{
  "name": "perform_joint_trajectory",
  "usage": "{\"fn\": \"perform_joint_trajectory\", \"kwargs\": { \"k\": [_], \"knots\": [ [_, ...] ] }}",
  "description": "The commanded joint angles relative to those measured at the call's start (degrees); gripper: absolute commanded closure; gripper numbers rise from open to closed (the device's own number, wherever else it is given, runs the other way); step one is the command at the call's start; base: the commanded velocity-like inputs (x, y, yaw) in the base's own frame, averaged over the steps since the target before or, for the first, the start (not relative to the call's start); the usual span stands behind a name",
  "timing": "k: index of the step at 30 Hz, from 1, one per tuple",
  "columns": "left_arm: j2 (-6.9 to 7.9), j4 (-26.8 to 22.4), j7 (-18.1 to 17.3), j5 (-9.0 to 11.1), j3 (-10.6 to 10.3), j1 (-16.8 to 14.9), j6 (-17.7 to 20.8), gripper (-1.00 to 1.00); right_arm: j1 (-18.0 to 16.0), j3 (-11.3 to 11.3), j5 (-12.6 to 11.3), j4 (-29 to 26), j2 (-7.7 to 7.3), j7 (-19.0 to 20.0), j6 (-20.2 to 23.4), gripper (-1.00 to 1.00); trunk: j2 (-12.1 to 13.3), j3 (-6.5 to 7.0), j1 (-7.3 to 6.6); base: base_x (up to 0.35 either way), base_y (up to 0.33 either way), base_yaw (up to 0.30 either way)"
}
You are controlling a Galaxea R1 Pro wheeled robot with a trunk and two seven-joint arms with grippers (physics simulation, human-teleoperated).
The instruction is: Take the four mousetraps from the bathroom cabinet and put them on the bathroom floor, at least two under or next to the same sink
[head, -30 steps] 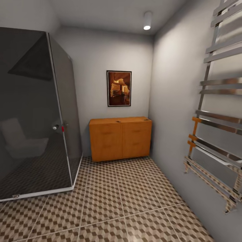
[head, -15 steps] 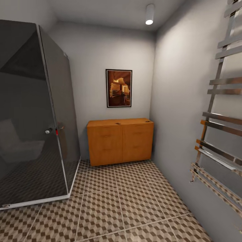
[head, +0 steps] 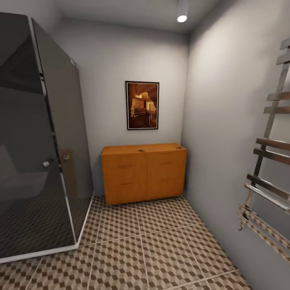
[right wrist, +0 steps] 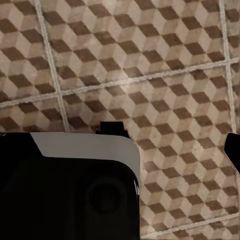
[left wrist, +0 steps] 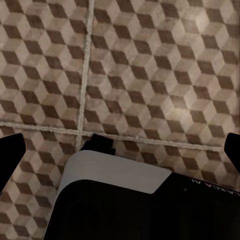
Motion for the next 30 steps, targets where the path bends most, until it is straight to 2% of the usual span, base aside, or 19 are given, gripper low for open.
{"fn": "perform_joint_trajectory", "kwargs": {
  "k": [1,30],
  "knots": [
    [-0.02,0.03,0.16,0.32,-0.2,-0.04,-0.18,-1.0,-0.07,0.43,-0.26,0.18,0.02,-0.15,-0.31,-1.0,-0.04,-0.07,0.04,0.327,0.0,0.0],
    [-0.01,0.03,0.21,0.37,-0.2,-0.04,-0.18,-1.0,-0.11,0.24,-0.82,0.09,-0.36,-0.93,-0.46,-1.0,-0.04,-0.07,0.04,0.327,-0.005,0.0]
  ]
}}
